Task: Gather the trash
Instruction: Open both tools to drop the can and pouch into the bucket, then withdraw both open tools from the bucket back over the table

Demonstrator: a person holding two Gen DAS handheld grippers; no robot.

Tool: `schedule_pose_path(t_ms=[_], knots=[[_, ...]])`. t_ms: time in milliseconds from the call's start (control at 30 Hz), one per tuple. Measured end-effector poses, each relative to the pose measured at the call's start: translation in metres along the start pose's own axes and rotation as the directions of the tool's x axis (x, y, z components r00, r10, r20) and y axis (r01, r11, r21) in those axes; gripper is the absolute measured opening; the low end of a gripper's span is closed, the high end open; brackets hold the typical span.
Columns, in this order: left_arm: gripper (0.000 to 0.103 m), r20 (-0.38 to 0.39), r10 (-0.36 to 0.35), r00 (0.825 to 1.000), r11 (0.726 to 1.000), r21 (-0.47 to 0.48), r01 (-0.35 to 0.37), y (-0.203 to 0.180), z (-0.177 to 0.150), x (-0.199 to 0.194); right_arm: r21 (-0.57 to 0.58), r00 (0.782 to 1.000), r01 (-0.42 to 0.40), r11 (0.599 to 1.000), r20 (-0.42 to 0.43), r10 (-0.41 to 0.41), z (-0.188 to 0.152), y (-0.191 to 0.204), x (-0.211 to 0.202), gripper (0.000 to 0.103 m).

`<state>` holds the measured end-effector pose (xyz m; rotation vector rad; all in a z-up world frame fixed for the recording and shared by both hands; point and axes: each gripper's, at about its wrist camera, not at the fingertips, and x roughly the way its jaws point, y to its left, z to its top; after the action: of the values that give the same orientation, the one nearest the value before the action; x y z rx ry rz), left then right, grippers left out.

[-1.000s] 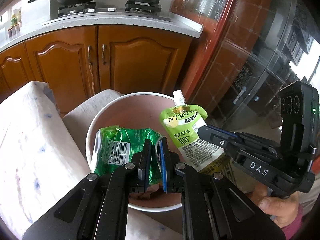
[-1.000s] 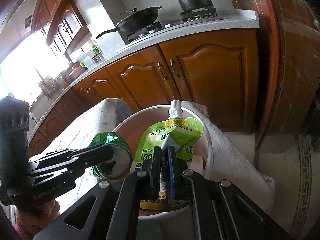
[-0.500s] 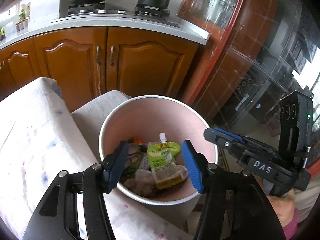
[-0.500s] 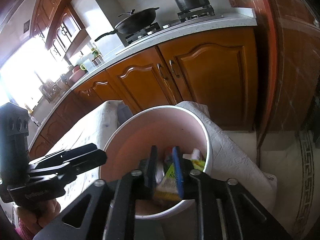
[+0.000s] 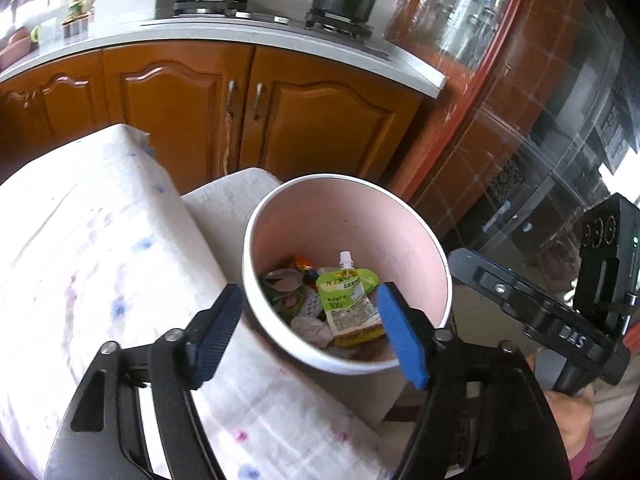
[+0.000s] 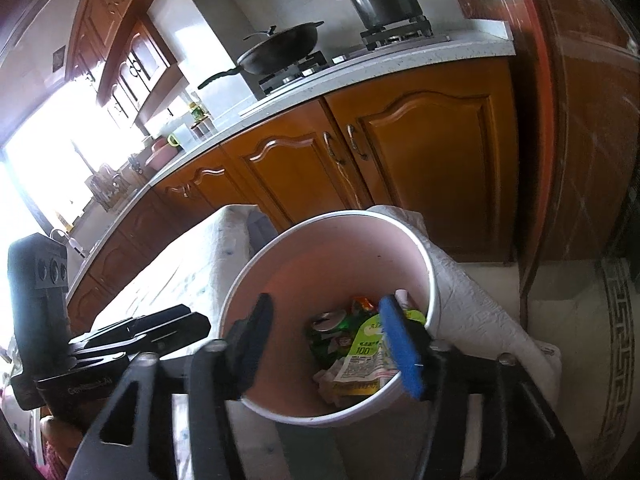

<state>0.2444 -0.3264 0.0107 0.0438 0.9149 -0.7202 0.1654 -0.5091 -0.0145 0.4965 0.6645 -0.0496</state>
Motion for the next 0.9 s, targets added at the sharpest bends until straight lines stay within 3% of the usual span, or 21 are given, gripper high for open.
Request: schedule_pose_path(t_ms=[67, 333, 633, 900], knots=[[0.076, 0.006, 0.003, 1.000, 1.000, -0.016, -0.003, 0.004, -0.005, -0.007, -0.002, 1.000, -0.006, 1.000, 0.015, 0.006, -0.003, 0.004, -0.005, 0.083], [0.077, 0.061, 0.048, 0.997, 0.997, -0.056, -0.045, 0.022, -0.029, -0.047, -0.008, 0.999, -0.014, 1.000, 0.043, 0.014, -0.018, 0.025, -0.023, 0.084], [0.087, 0.146, 0.121, 0.982, 0.991, -0.083, -0.110, 0.034, -0.063, -0.100, -0.050, 0.995, -0.008, 0.999, 0.101, 0.013, -0.046, 0.056, -0.051, 0.095], [0.089, 0.181, 0.158, 0.971, 0.984, -0.111, -0.139, 0.044, -0.091, -0.131, -0.084, 0.988, 0.009, 0.996, 0.156, 0.004, -0.070, 0.076, -0.072, 0.098]])
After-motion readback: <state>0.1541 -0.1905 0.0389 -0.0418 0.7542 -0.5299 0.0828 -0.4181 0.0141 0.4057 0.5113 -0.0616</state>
